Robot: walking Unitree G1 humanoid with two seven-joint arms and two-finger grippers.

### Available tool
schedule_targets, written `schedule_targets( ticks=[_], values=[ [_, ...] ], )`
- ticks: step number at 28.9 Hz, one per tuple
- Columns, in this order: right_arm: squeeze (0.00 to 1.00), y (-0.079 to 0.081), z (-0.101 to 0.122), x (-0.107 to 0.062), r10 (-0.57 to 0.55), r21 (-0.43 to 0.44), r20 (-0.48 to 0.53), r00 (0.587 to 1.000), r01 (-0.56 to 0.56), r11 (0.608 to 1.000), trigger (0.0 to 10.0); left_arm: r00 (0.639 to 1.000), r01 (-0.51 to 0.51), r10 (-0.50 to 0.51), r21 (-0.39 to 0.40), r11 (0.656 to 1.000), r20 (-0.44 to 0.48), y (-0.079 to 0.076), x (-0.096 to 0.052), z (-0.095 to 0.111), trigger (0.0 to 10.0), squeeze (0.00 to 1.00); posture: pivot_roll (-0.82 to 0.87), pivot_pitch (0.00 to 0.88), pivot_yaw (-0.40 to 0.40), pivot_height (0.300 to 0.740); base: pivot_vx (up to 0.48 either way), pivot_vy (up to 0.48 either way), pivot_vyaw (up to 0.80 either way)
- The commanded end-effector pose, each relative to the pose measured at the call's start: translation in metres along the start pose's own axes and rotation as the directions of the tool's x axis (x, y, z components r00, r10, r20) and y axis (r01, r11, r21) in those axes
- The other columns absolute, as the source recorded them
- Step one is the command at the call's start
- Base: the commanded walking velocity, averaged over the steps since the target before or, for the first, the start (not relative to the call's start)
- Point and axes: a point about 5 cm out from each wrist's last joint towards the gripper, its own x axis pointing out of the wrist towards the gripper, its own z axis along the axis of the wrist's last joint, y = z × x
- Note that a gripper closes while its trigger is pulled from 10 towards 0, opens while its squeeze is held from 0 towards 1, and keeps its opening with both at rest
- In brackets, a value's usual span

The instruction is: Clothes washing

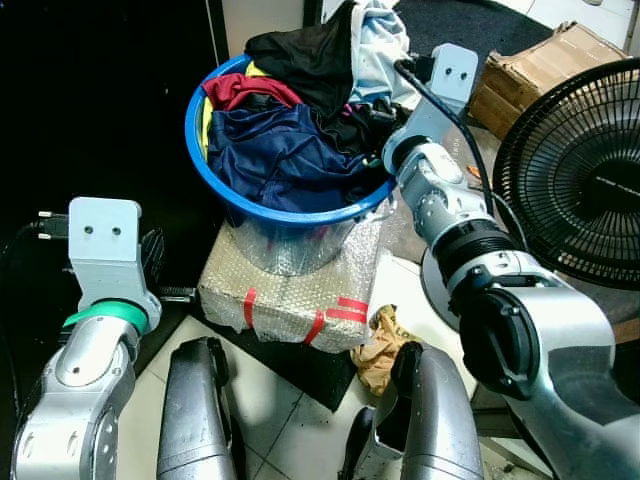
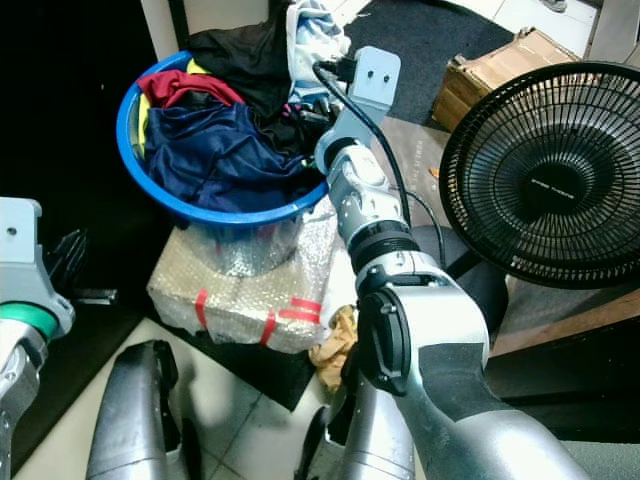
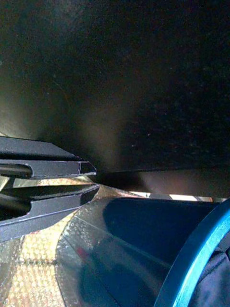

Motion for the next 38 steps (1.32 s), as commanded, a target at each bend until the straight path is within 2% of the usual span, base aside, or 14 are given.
schedule_targets(
  ticks=[1, 8, 14, 15, 17, 18, 19, 21, 23, 26, 32, 34, 35, 38],
  values=[
    [0.00, -0.019, -0.038, -0.009, -0.068, 0.027, -0.156, 0.985, 0.073, 0.997, 0.0, 1.000, -0.006, 0.007, 0.013, 1.000, -0.024, 0.000, -0.003, -0.005, 10.0, 0.00, 0.24, 0.338, -0.033, 0.321, 0.000, 0.000, 0.00],
    [0.00, -0.010, -0.009, -0.002, -0.032, -0.020, -0.031, 0.999, 0.031, 0.999, 0.0, 1.000, -0.006, 0.006, 0.012, 1.000, -0.021, -0.001, 0.001, -0.005, 10.0, 0.00, 0.24, 0.309, -0.034, 0.321, 0.000, 0.000, 0.00],
    [0.00, 0.012, 0.081, 0.000, 0.083, -0.151, 0.372, 0.925, -0.028, 0.988, 0.0, 1.000, -0.006, 0.006, 0.009, 1.000, 0.017, -0.001, 0.010, 0.001, 10.0, 0.00, 0.23, 0.258, -0.032, 0.321, 0.000, 0.000, 0.00],
    [0.00, 0.019, 0.114, -0.008, 0.144, -0.222, 0.525, 0.839, -0.028, 0.975, 1.8, 1.000, -0.009, 0.009, 0.008, 1.000, 0.028, 0.000, 0.013, 0.002, 10.0, 0.00, 0.23, 0.236, -0.031, 0.321, 0.000, 0.000, 0.00],
    [0.00, 0.021, 0.125, -0.011, 0.167, -0.245, 0.572, 0.803, -0.026, 0.969, 1.8, 0.999, -0.011, 0.011, 0.007, 1.000, 0.032, 0.000, 0.013, 0.003, 10.0, 0.00, 0.23, 0.236, -0.031, 0.321, 0.000, 0.000, 0.00],
    [0.00, 0.023, 0.131, -0.013, 0.180, -0.255, 0.597, 0.782, -0.028, 0.966, 10.0, 0.999, -0.012, 0.012, 0.007, 1.000, 0.034, 0.001, 0.015, 0.003, 10.0, 0.00, 0.22, 0.223, -0.030, 0.321, 0.000, 0.000, 0.00],
    [0.00, 0.023, 0.131, -0.013, 0.180, -0.255, 0.597, 0.782, -0.028, 0.966, 10.0, 0.999, -0.012, 0.012, 0.007, 1.000, 0.034, 0.001, 0.015, 0.003, 10.0, 0.00, 0.22, 0.223, -0.030, 0.321, 0.000, 0.000, 0.00],
    [0.00, 0.020, 0.154, -0.033, 0.266, -0.362, 0.715, 0.647, 0.016, 0.932, 10.0, 0.999, -0.016, 0.016, 0.005, 1.000, 0.046, 0.002, 0.018, 0.004, 10.0, 0.00, 0.20, 0.175, -0.019, 0.321, 0.000, 0.000, 0.00],
    [0.00, 0.020, 0.154, -0.033, 0.266, -0.362, 0.715, 0.647, 0.016, 0.932, 10.0, 0.999, -0.016, 0.016, 0.005, 1.000, 0.046, 0.002, 0.018, 0.004, 10.0, 0.00, 0.20, 0.175, -0.019, 0.321, 0.000, 0.000, 0.00],
    [0.00, 0.012, 0.153, -0.065, 0.344, -0.425, 0.752, 0.563, 0.015, 0.905, 10.0, 0.999, -0.013, 0.013, 0.005, 1.000, 0.050, 0.003, 0.020, 0.003, 10.0, 0.00, 0.18, 0.148, -0.003, 0.321, 0.000, 0.000, 0.00],
    [0.00, 0.013, 0.142, -0.100, 0.393, -0.458, 0.741, 0.544, -0.019, 0.889, 10.0, 0.999, -0.010, 0.010, 0.010, 1.000, 0.048, 0.006, 0.024, 0.001, 10.0, 0.00, 0.14, 0.132, 0.012, 0.321, 0.000, 0.000, 0.00],
    [0.00, 0.016, 0.106, -0.128, 0.386, -0.453, 0.674, 0.631, -0.060, 0.889, 10.0, 0.999, 0.005, -0.006, 0.018, 1.000, 0.051, 0.007, 0.029, 0.000, 10.0, 0.00, 0.11, 0.119, 0.024, 0.321, 0.000, 0.000, 0.00],
    [0.00, 0.016, 0.106, -0.128, 0.386, -0.453, 0.674, 0.631, -0.060, 0.889, 10.0, 0.999, 0.005, -0.006, 0.018, 1.000, 0.051, 0.007, 0.029, 0.000, 10.0, 0.00, 0.11, 0.119, 0.024, 0.321, 0.000, 0.000, 0.00],
    [0.00, 0.007, 0.053, -0.145, 0.347, -0.454, 0.559, 0.753, -0.072, 0.888, 10.0, 0.998, 0.025, -0.026, 0.021, 0.999, 0.063, 0.004, 0.034, 0.002, 10.0, 0.00, 0.09, 0.105, 0.028, 0.321, 0.000, 0.000, 0.00]
  ],
)
